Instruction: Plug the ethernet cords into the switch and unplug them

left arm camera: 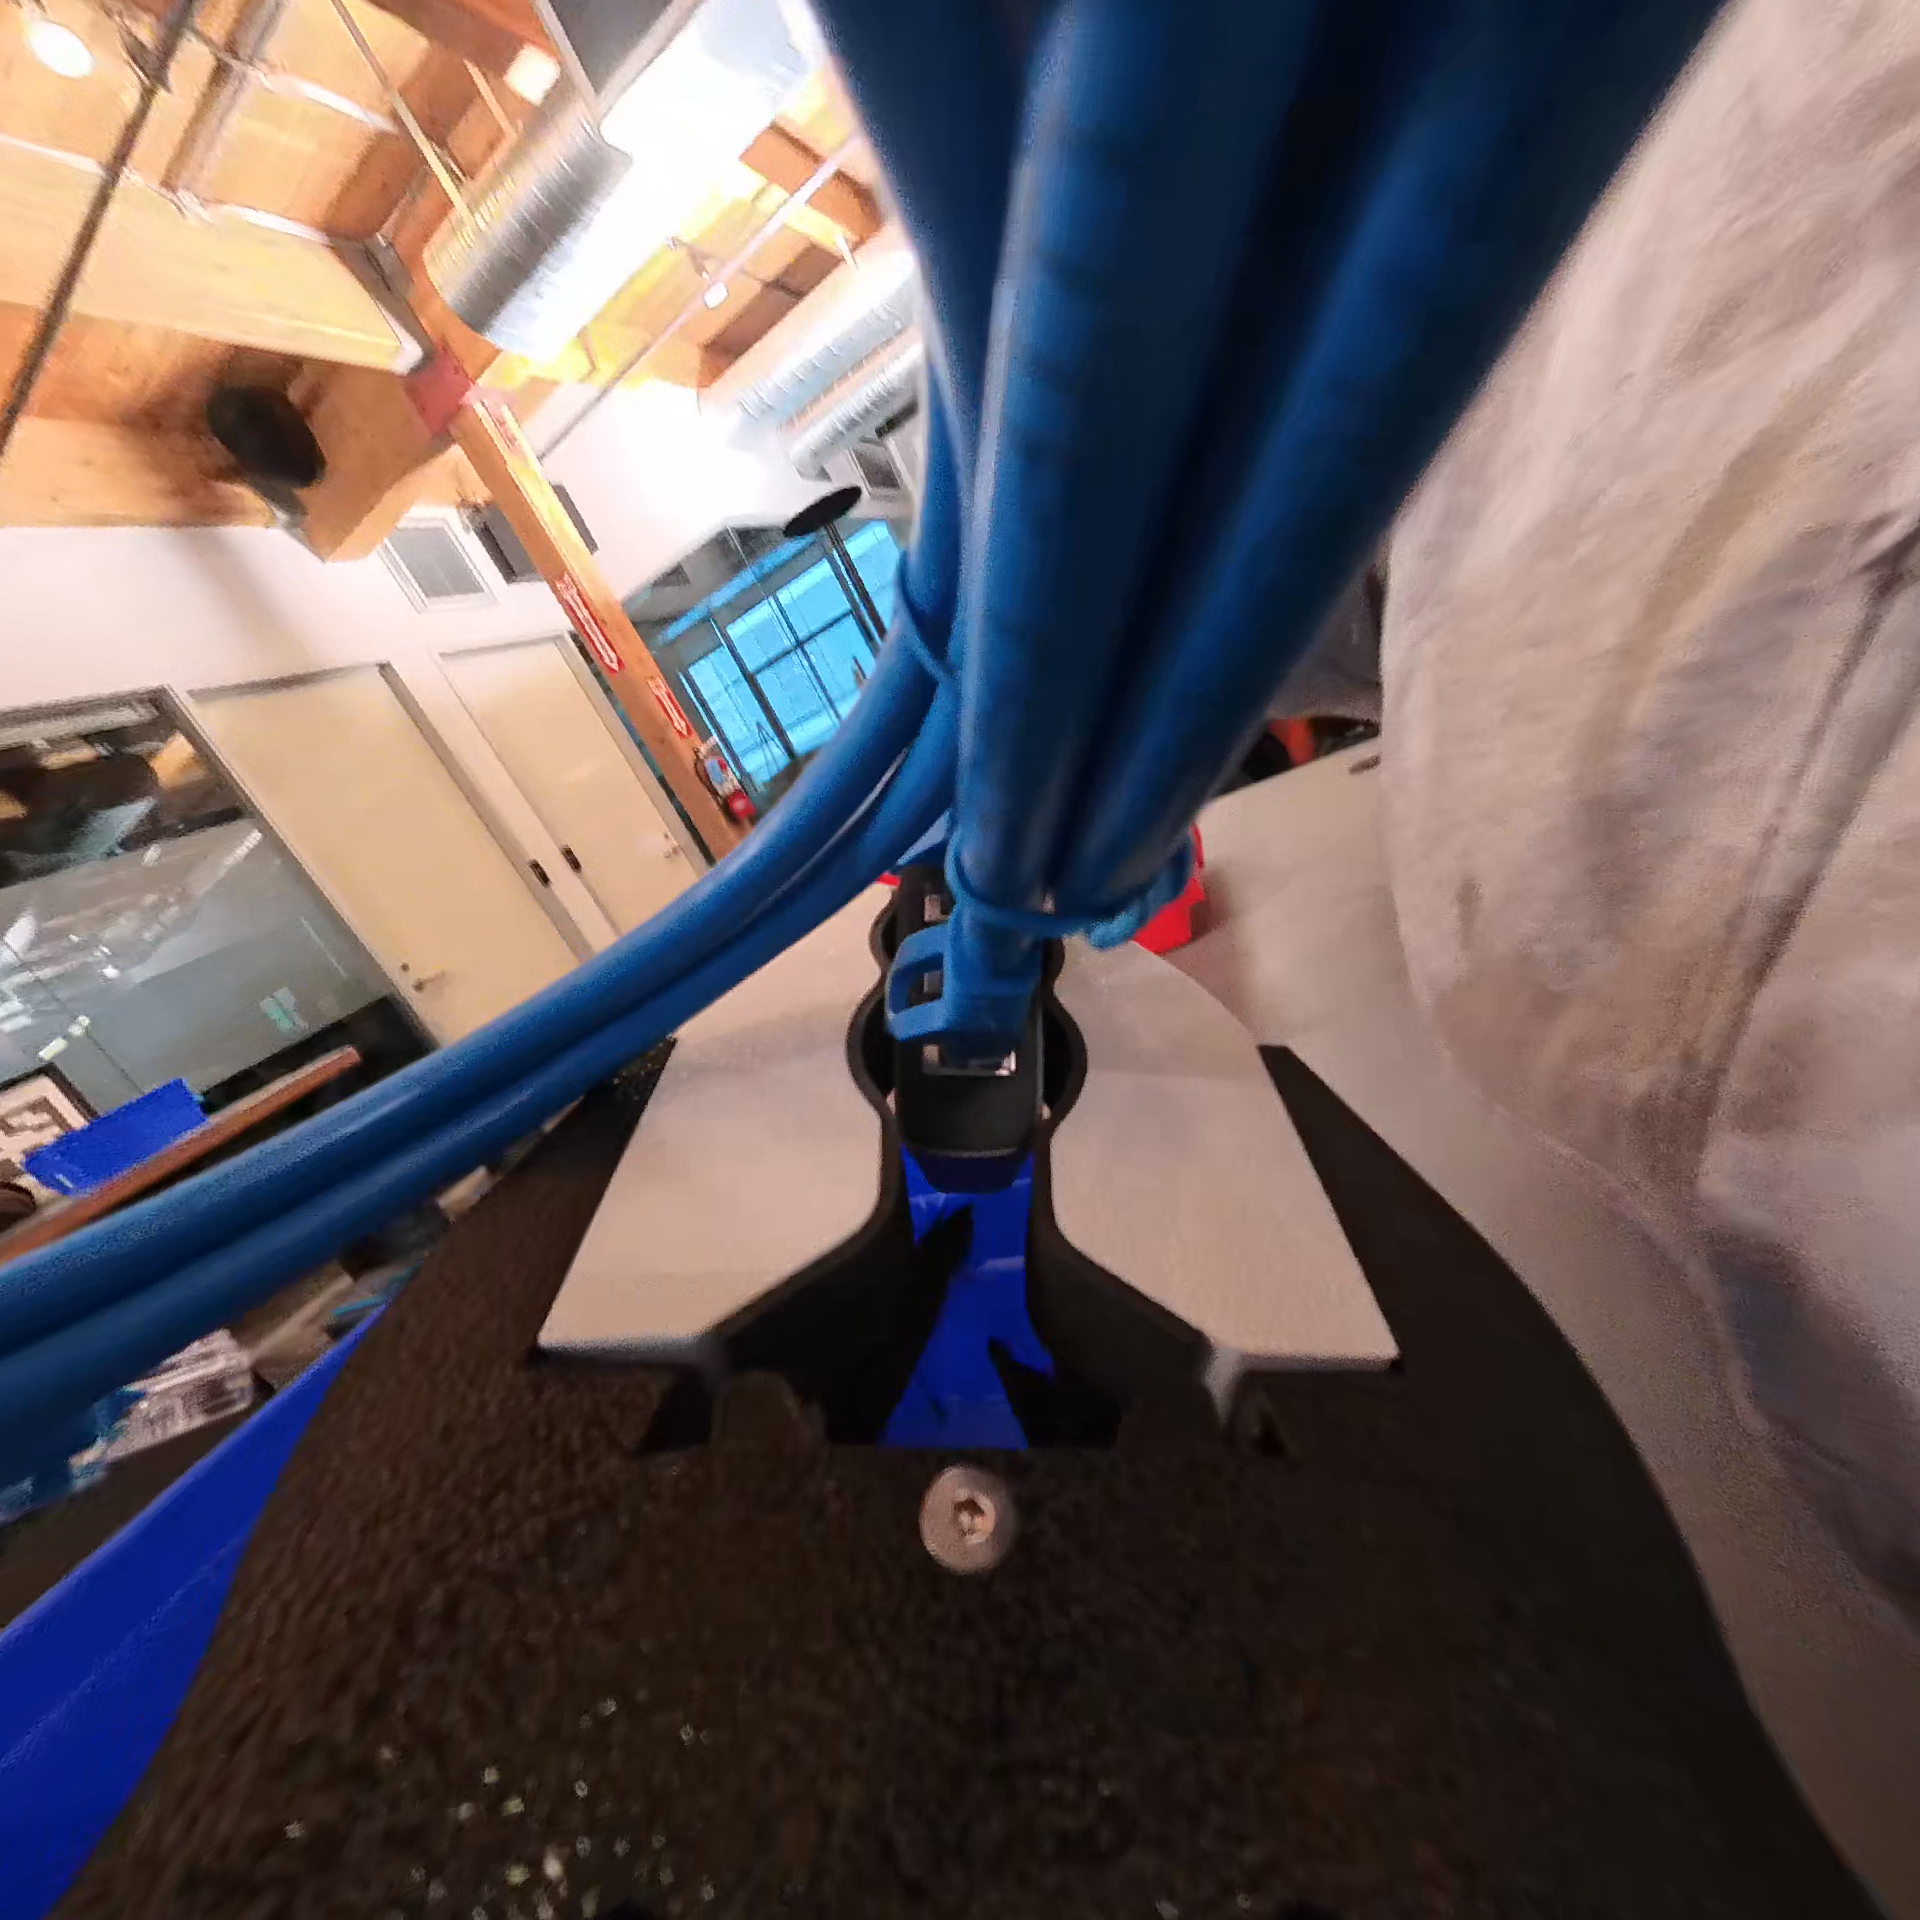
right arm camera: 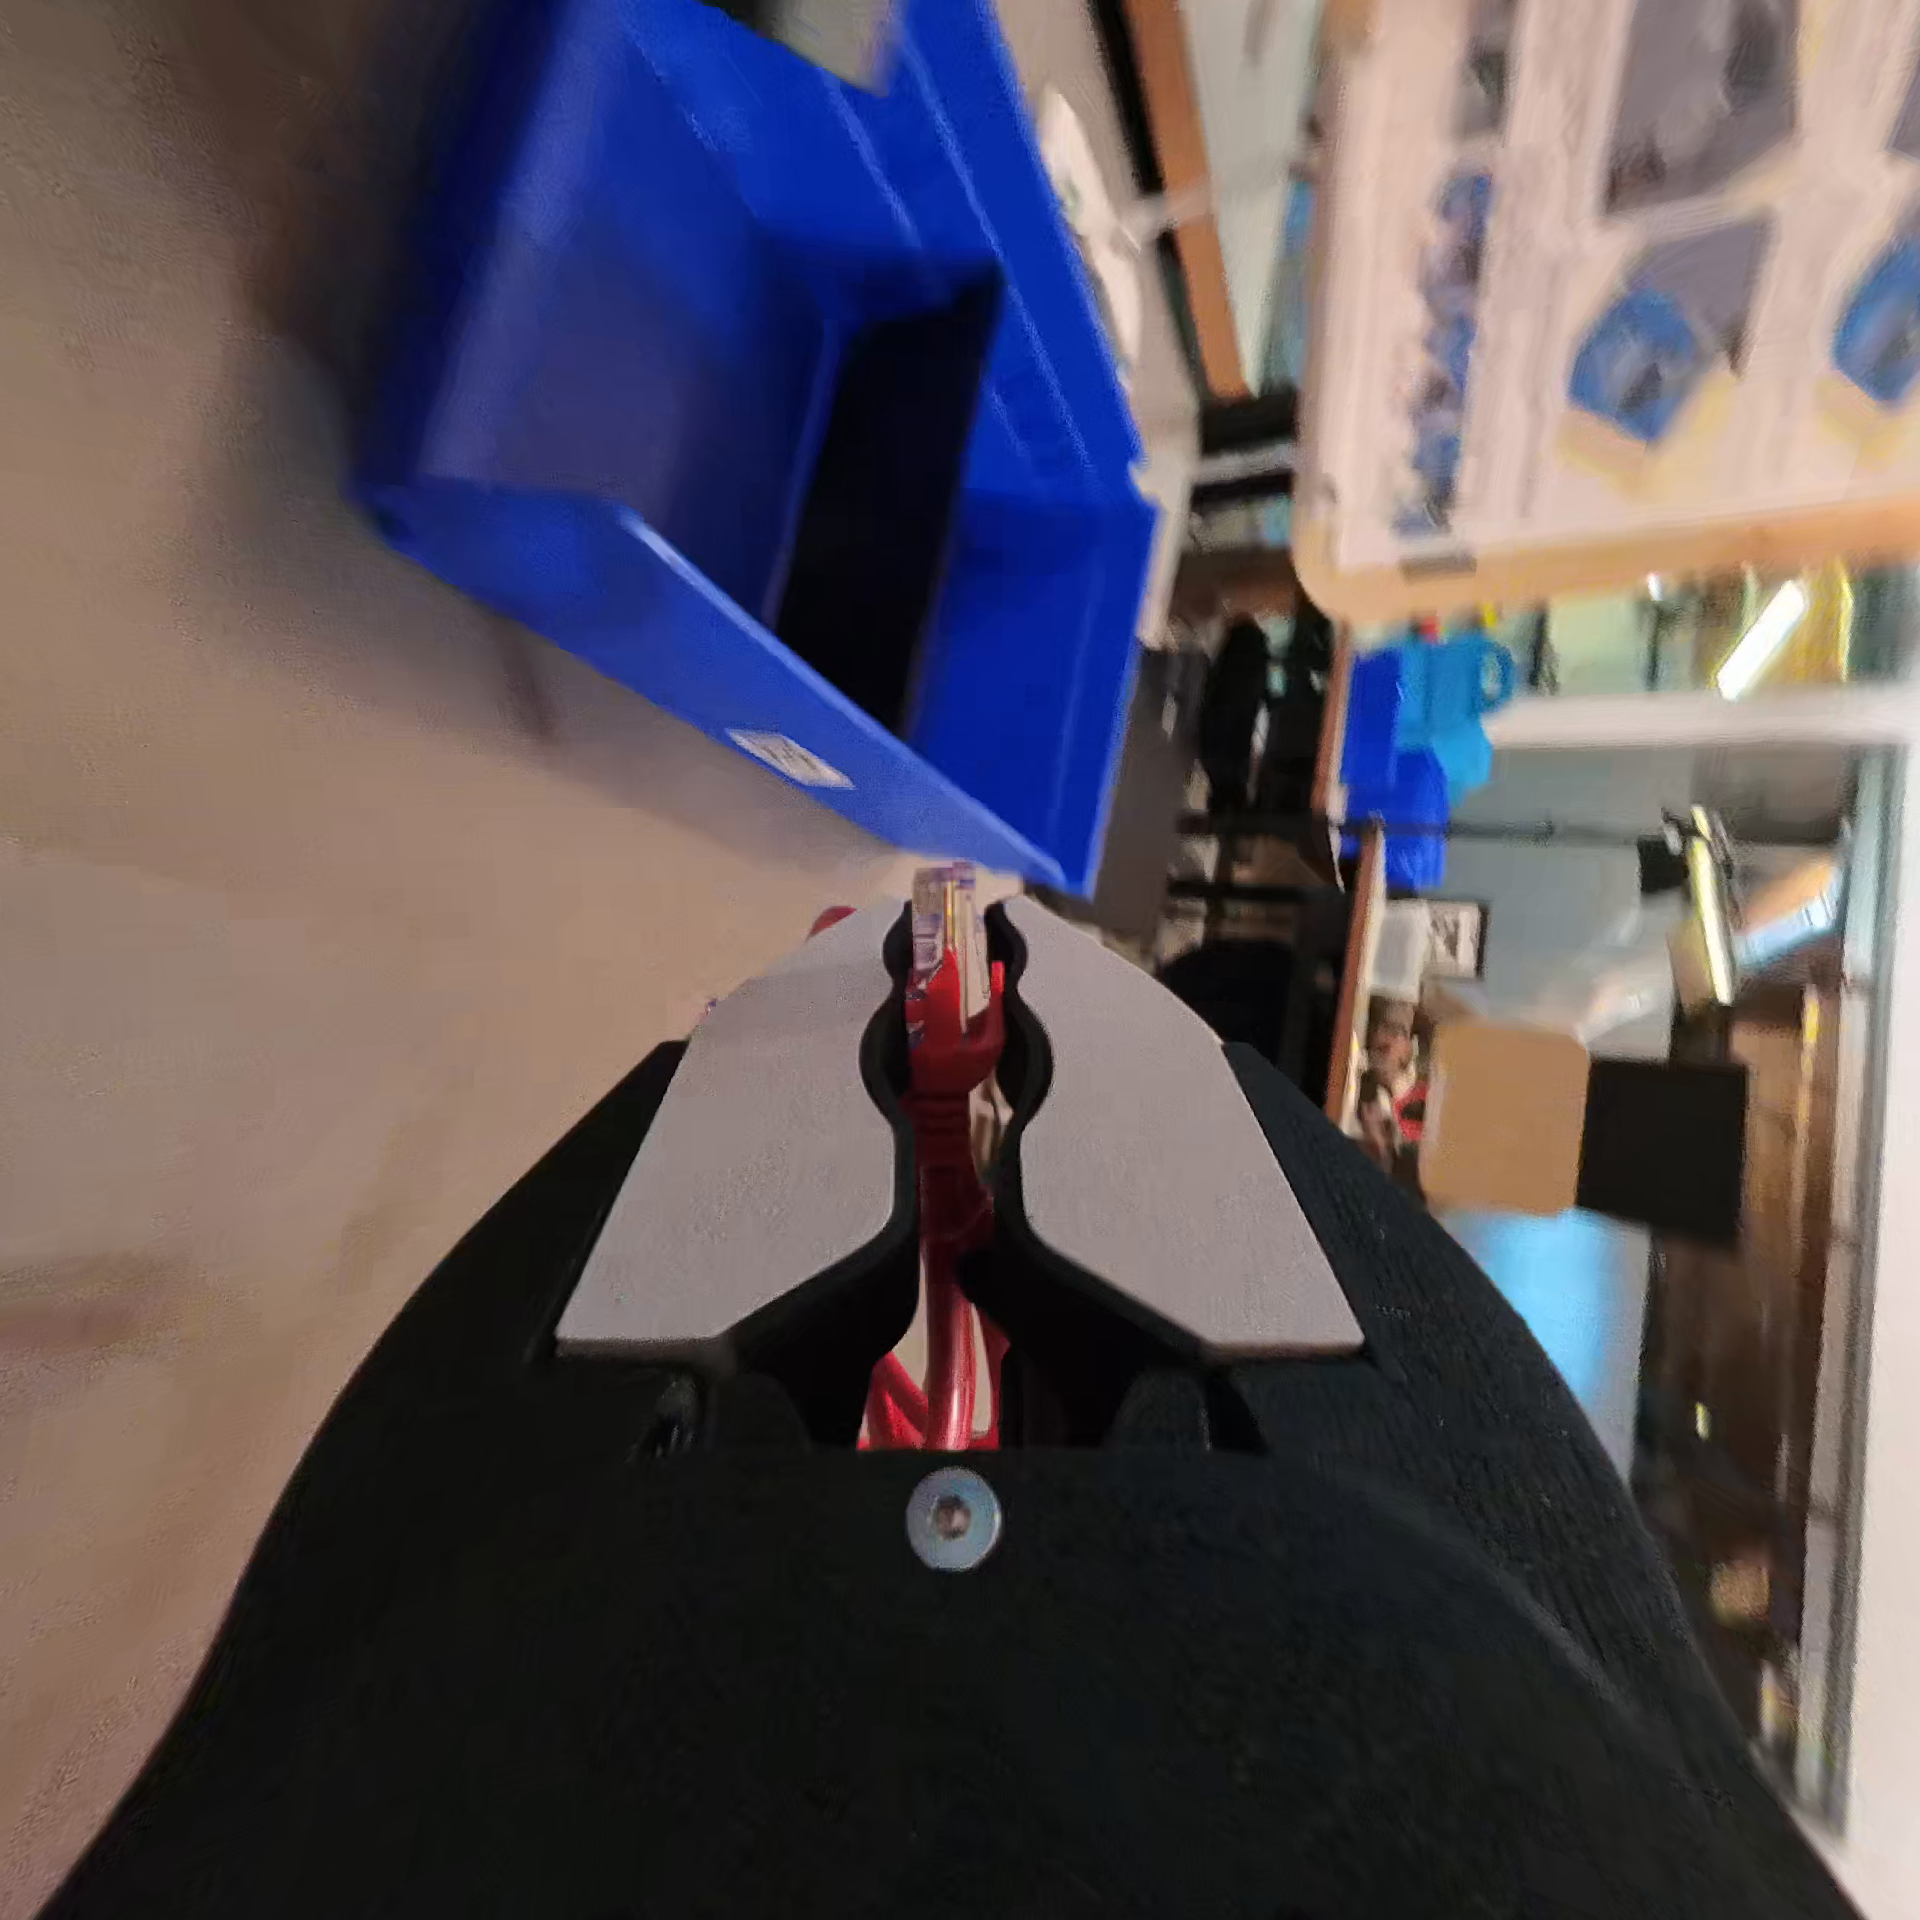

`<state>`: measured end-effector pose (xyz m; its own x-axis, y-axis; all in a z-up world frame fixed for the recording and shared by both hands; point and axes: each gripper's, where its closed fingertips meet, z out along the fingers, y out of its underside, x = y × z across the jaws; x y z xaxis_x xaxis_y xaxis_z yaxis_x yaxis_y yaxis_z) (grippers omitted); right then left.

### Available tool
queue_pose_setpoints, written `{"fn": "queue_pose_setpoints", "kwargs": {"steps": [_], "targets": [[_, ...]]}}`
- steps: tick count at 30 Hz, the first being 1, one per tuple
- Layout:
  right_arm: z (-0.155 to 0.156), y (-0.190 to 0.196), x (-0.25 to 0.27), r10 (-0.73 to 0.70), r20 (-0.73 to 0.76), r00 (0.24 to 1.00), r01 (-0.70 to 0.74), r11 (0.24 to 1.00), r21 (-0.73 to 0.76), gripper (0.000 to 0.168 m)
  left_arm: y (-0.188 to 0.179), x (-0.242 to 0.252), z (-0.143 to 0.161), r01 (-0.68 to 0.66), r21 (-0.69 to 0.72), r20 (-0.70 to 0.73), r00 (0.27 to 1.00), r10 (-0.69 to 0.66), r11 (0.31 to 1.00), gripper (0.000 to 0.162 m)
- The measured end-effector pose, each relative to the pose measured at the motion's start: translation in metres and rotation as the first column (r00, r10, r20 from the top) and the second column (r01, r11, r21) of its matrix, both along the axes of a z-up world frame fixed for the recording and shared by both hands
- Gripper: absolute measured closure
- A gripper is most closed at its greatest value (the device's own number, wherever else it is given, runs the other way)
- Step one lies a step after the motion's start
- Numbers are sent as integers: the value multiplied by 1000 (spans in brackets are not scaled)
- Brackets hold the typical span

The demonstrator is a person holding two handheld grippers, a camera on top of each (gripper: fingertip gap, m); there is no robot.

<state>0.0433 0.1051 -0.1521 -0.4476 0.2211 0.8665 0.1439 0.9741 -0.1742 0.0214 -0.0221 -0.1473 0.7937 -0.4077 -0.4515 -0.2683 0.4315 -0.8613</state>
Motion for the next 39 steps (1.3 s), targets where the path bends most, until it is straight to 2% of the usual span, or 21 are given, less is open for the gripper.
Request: {"fn": "queue_pose_setpoints", "kwargs": {"steps": [4,7,12,15,18,22,25,28,31,34,37,39], "targets": [[44,88,41,-244,-96,965,231,965,-123,156,22,-10,-7,16,-68,53,999,-12,998,142],[61,150,91,-398,-36,917,368,876,-313,156,28,-15,4,28,-65,103,994,-21,998,142],[74,202,148,-468,52,882,413,716,-563,156,55,-29,22,50,-94,123,992,-39,994,142],[71,219,164,-489,79,869,434,676,-595,156,74,-34,39,69,-71,137,989,-59,995,142],[40,236,179,-513,195,836,525,641,-561,156,93,-32,53,98,-65,115,989,-90,993,142],[-23,251,182,-526,354,773,632,595,-496,156,109,-24,71,154,3,121,981,-153,988,142],[-61,255,180,-533,442,721,690,605,-396,156,112,-16,79,204,49,142,968,-209,978,142],[-83,258,179,-540,504,674,725,613,-313,154,111,-11,81,232,57,124,964,-237,971,142],[-103,257,183,-527,611,591,781,562,-270,121,107,-10,81,231,53,74,969,-234,972,142],[-111,260,191,-544,683,487,847,486,-216,90,104,-10,81,233,45,47,971,-235,971,142],[-97,268,199,-588,682,434,878,448,-172,86,107,-15,76,209,22,28,977,-210,978,142],[-78,270,197,-615,645,453,877,437,-199,86,110,-19,73,194,14,27,981,-194,981,142]]}}
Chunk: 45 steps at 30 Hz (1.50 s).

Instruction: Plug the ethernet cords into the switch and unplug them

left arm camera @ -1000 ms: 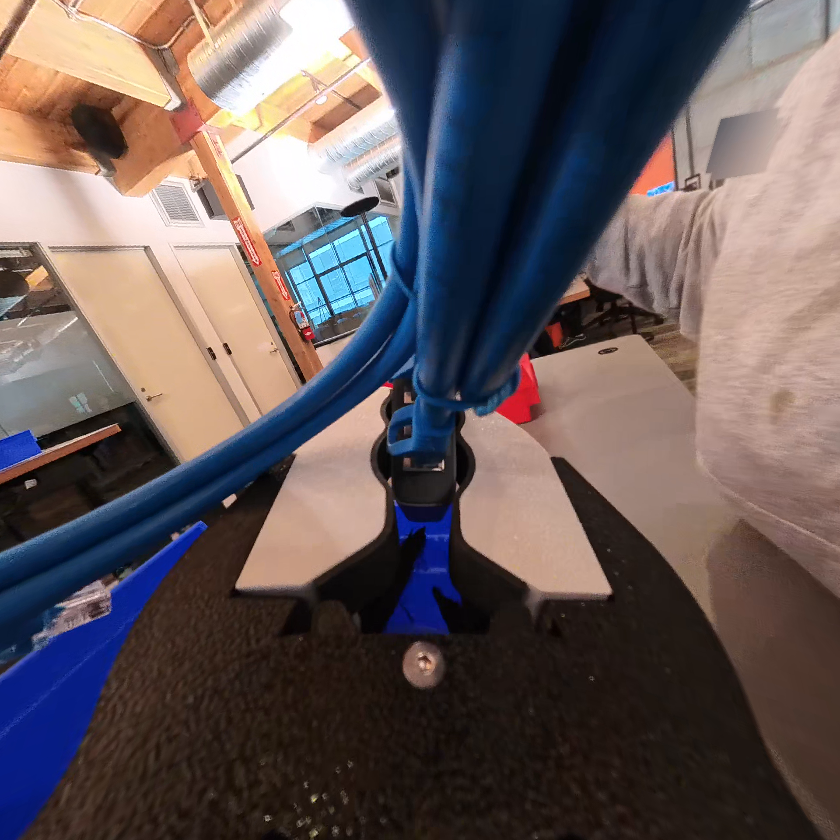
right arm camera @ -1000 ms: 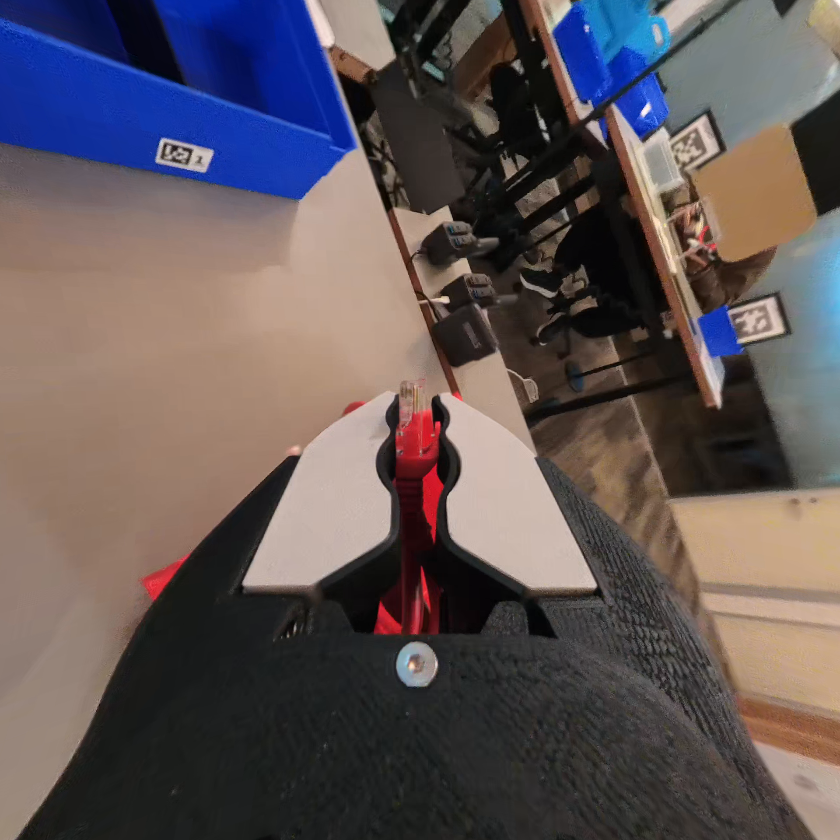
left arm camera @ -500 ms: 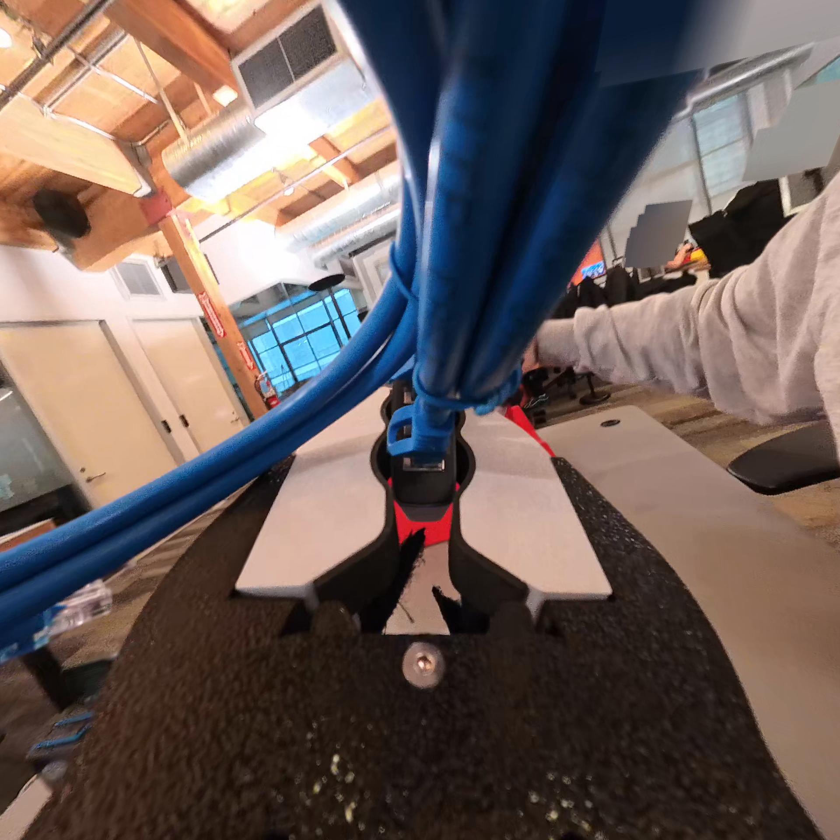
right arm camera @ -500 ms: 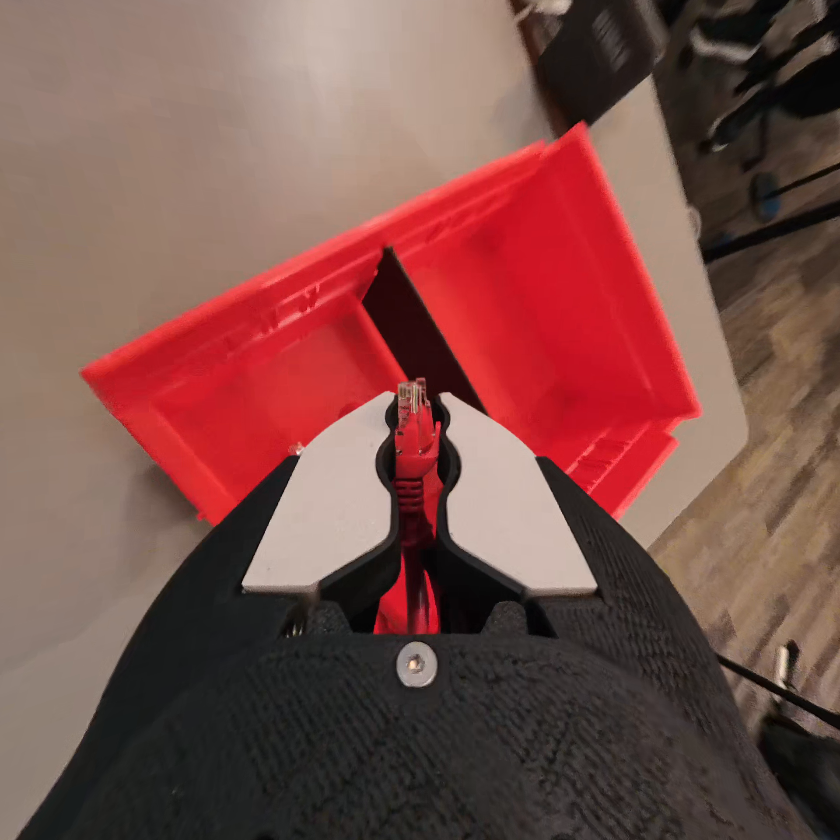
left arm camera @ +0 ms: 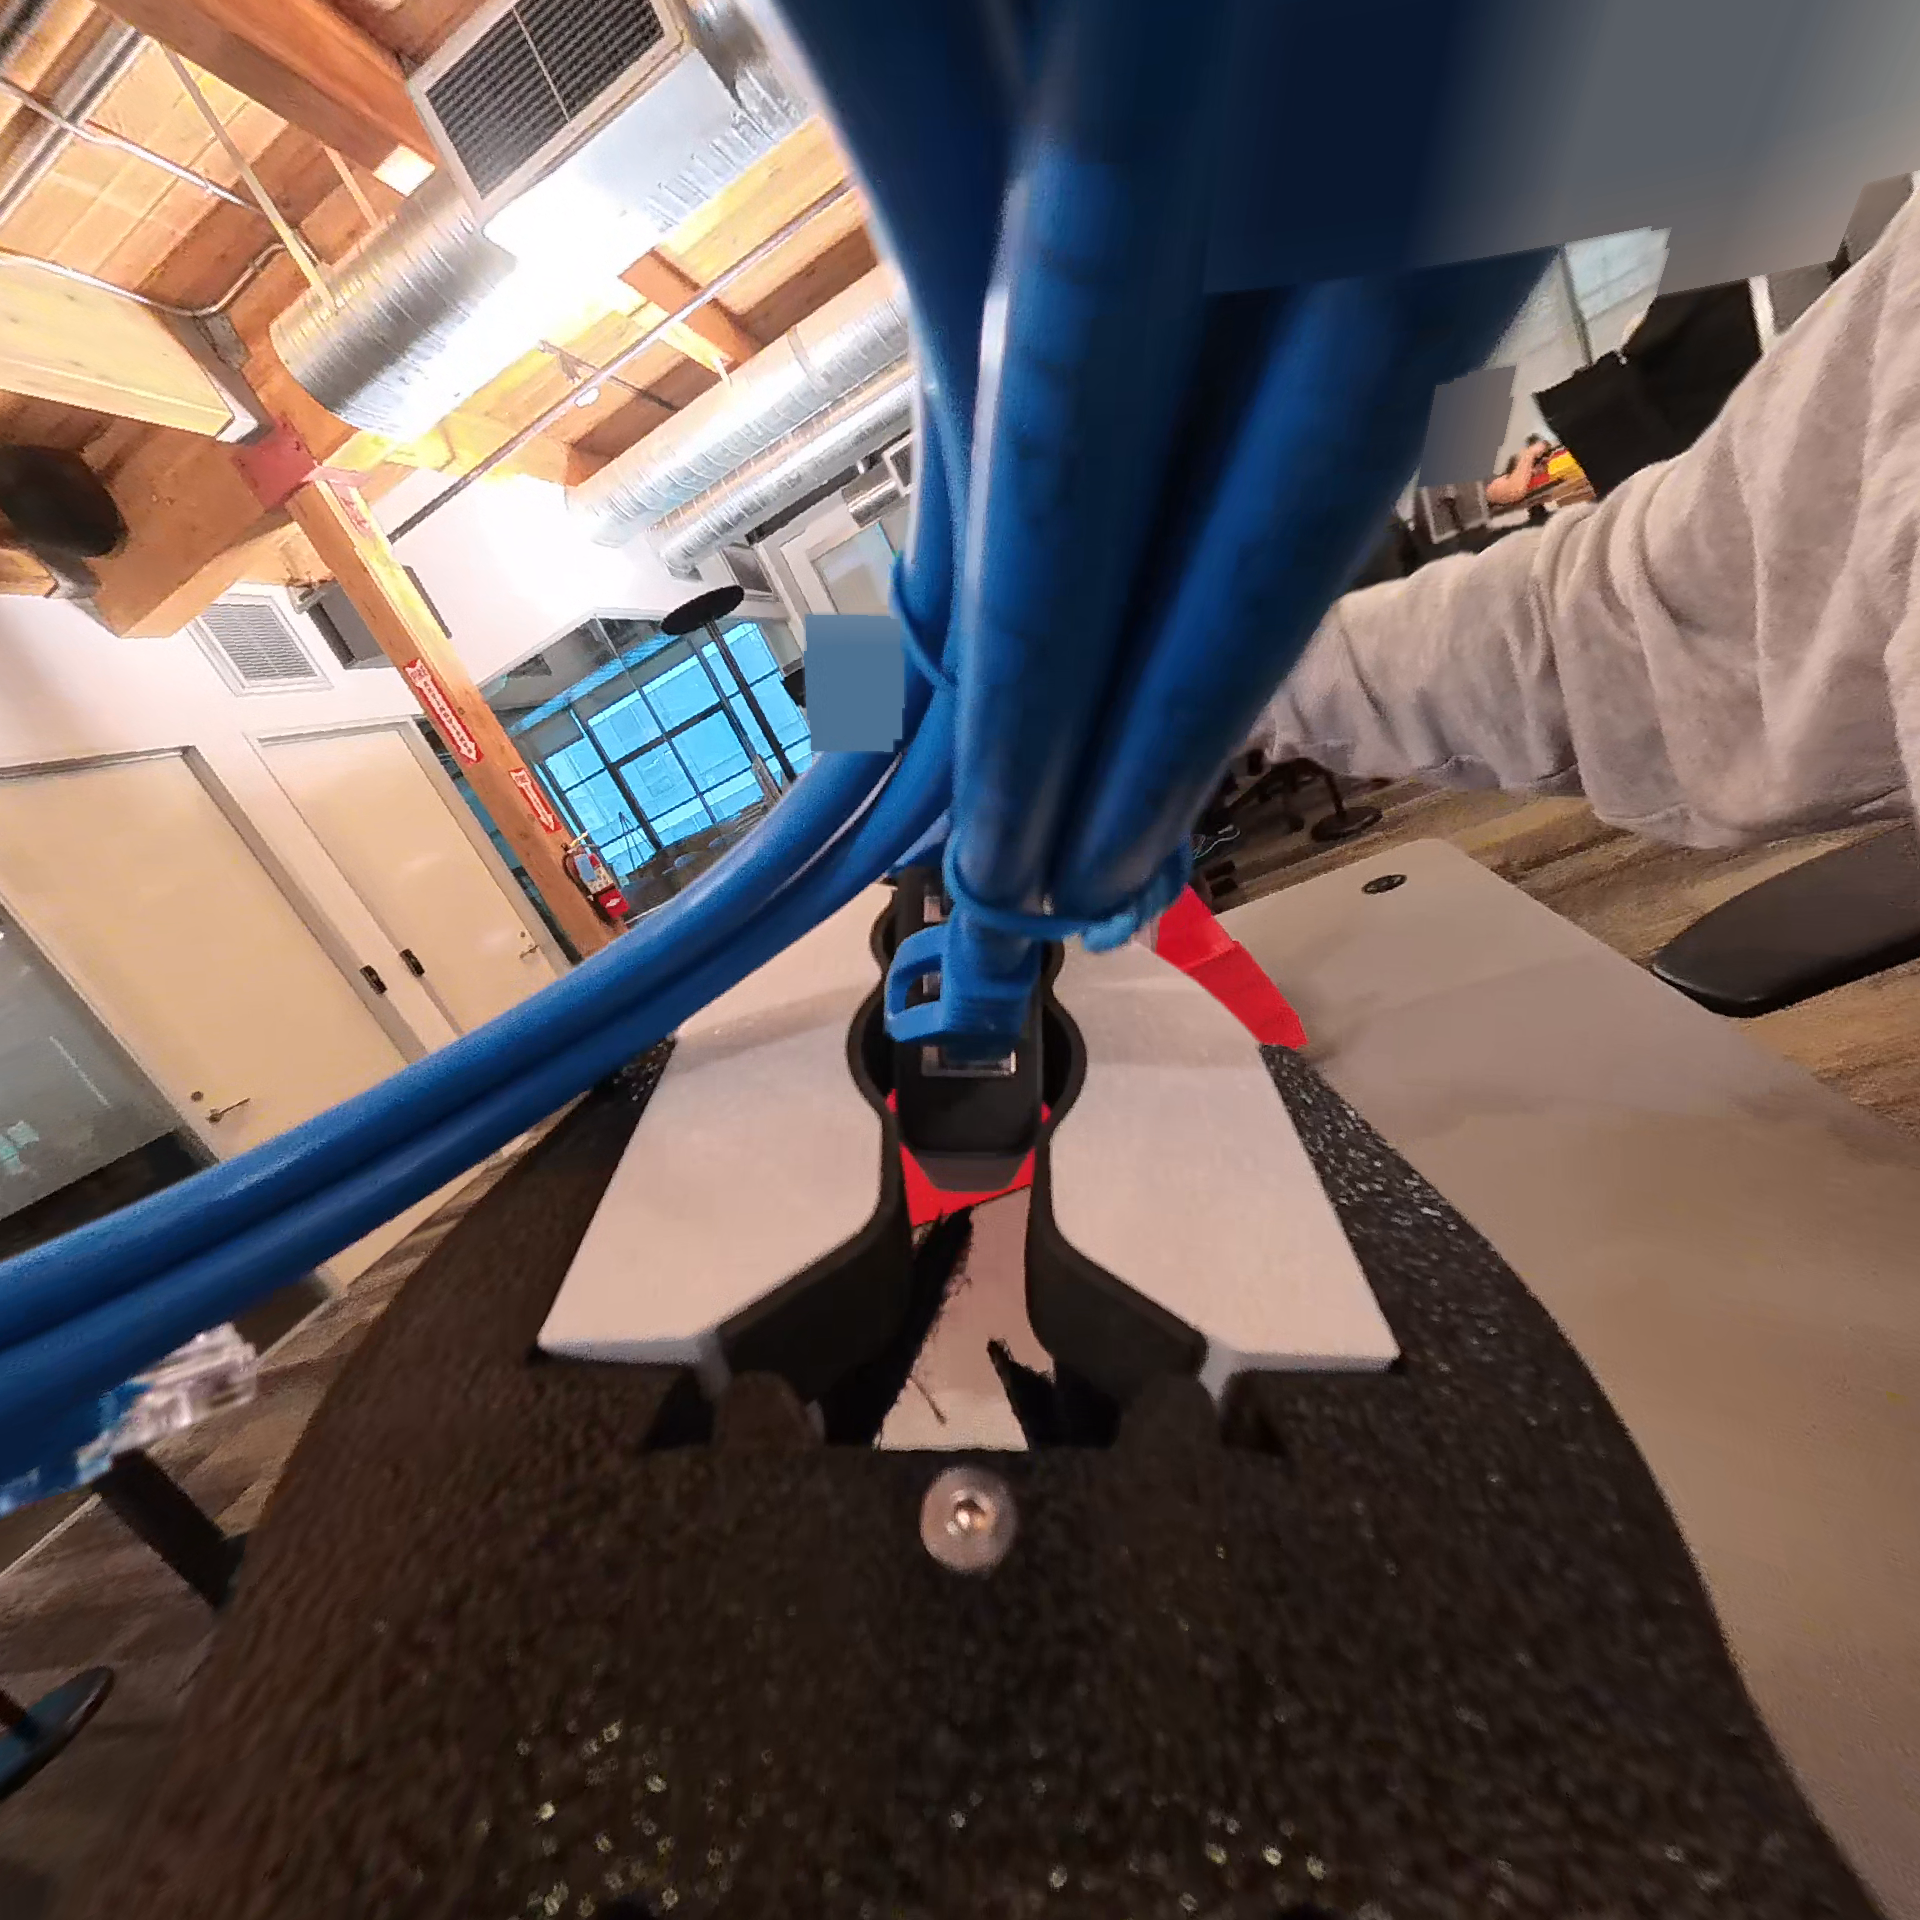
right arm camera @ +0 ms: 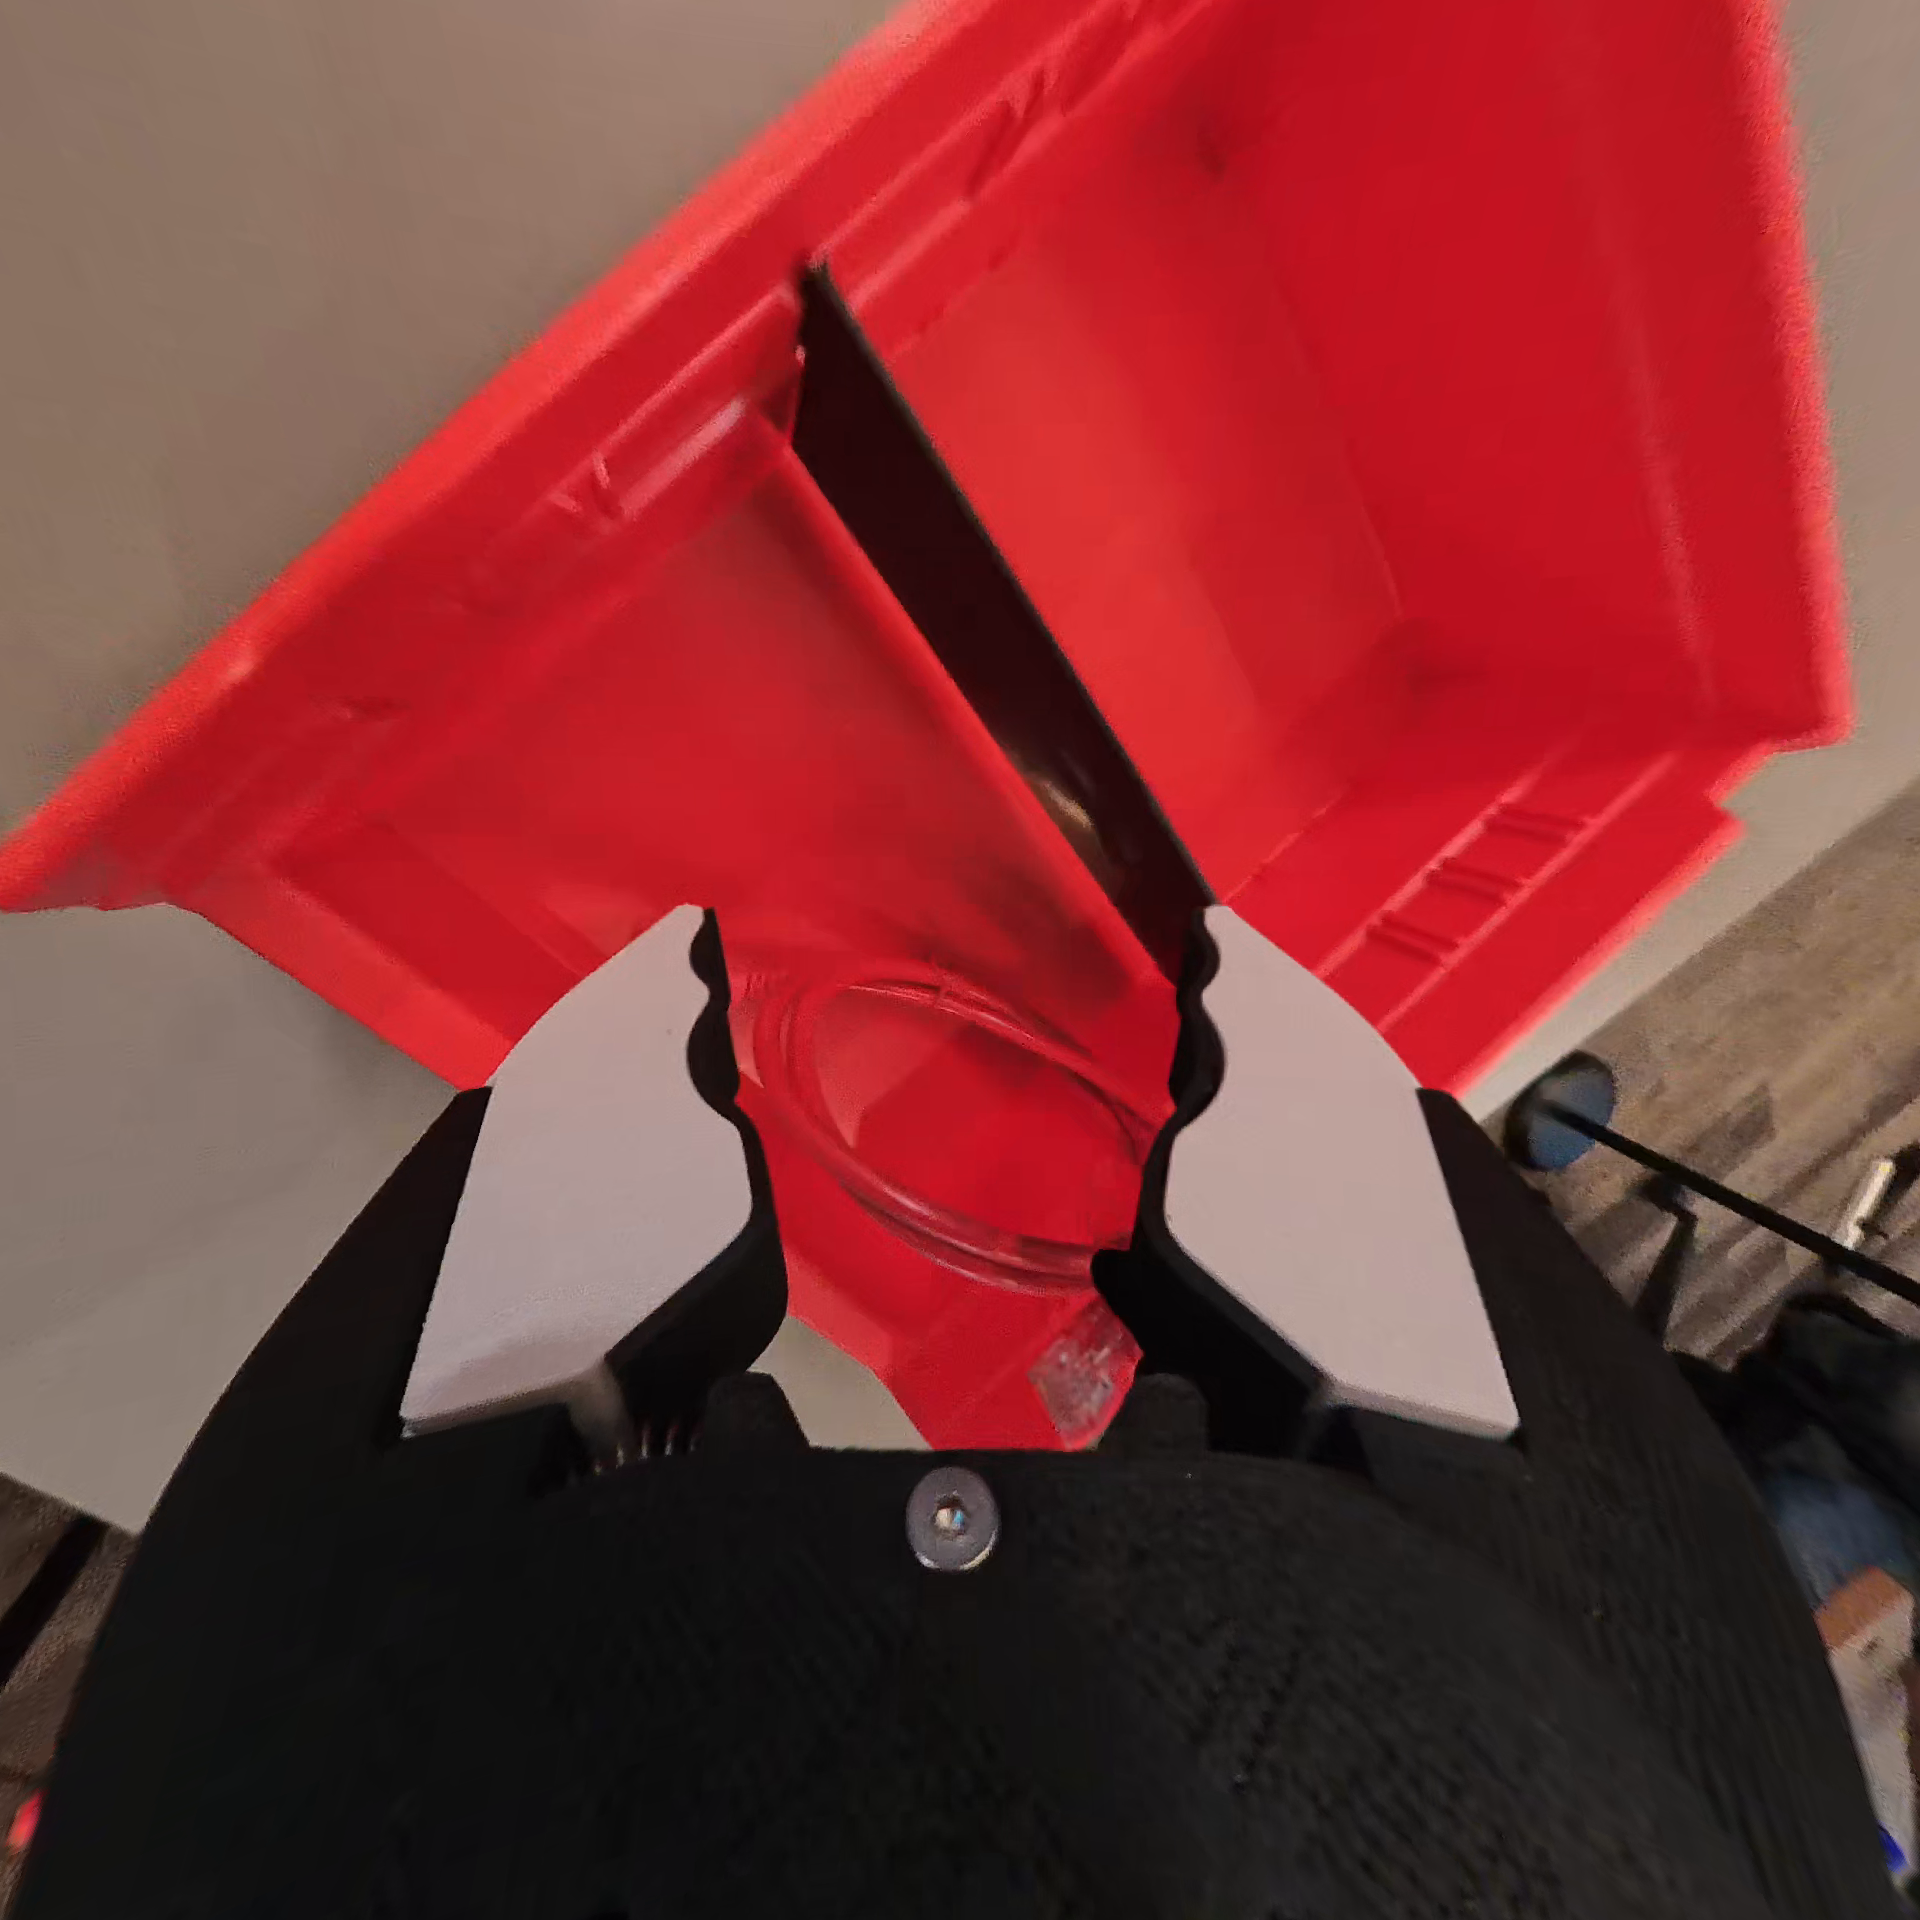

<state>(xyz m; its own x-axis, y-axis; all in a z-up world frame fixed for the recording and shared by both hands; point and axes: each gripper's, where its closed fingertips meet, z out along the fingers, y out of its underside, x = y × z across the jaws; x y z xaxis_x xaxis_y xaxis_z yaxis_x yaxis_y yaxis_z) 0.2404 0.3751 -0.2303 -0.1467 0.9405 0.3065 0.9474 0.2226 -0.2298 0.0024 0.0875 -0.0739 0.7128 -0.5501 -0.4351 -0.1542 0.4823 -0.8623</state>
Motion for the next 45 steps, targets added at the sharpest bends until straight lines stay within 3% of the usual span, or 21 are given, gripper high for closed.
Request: {"fn": "queue_pose_setpoints", "kwargs": {"steps": [6,10,14,18,20,23,26,30,39,45], "targets": [[55,-5,-3,-5,-85,996,13,996,94,86,3,-9,-3,-19,-31,9,1000,20,999,142],[115,-49,-55,120,-313,942,-55,976,209,91,11,-20,-5,-92,-84,14,996,93,992,142],[154,-147,-133,436,-458,774,-271,883,383,97,17,-33,-8,-143,-127,29,989,148,981,142],[176,-234,-189,639,-511,575,-353,757,550,97,14,-41,-6,-175,-124,20,984,179,977,142],[191,-266,-204,678,-581,450,-355,733,580,97,11,-45,-3,-185,-109,17,982,188,977,142],[211,-293,-212,649,-714,262,-351,753,556,99,2,-51,5,-171,-56,36,984,174,984,142],[209,-308,-220,632,-758,162,-396,745,537,105,-19,-47,14,-36,47,84,996,32,998,142],[191,-308,-240,626,-754,199,-481,733,482,106,-30,-44,15,65,74,103,992,-73,995,142],[153,-287,-277,559,-786,264,-578,744,335,109,-11,-49,8,-82,-39,59,995,84,996,142],[160,-286,-276,509,-835,207,-612,734,295,111,-1,-61,-4,-174,-153,15,984,178,973,142]]}}
